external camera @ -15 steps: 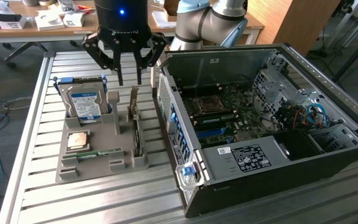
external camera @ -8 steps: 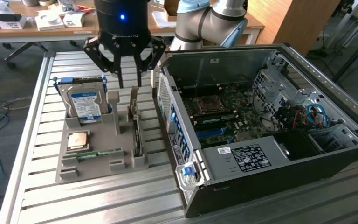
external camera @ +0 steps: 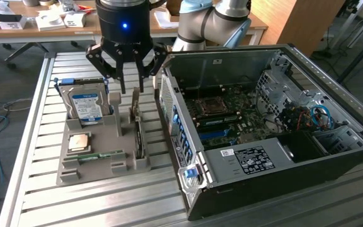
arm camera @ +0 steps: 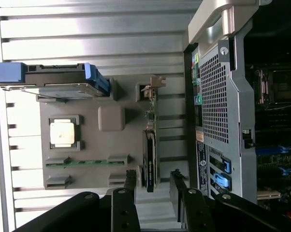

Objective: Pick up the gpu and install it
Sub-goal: 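Pick up the gpu and move the gpu toward the slot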

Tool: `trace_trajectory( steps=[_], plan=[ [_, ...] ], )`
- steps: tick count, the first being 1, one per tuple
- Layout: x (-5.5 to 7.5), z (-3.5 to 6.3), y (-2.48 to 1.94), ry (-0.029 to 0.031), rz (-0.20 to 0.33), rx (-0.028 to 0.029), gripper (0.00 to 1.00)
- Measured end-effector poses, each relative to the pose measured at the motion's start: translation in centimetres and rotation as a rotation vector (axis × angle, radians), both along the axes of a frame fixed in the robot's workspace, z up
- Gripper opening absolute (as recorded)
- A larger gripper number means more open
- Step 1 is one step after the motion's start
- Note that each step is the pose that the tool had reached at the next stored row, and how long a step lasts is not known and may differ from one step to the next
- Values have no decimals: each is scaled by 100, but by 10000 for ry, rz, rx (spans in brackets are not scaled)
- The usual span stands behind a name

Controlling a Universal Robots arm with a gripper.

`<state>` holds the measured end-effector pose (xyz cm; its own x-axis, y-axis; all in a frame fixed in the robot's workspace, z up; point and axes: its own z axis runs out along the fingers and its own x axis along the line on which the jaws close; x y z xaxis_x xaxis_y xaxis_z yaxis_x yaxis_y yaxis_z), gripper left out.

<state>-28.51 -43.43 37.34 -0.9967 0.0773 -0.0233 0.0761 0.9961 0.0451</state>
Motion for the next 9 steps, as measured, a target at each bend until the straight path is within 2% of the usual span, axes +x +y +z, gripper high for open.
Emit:
trace_trajectory(
  steps=[9],
  plan=[
    [0, -119, 0, 1, 0, -1, 42]
  ],
)
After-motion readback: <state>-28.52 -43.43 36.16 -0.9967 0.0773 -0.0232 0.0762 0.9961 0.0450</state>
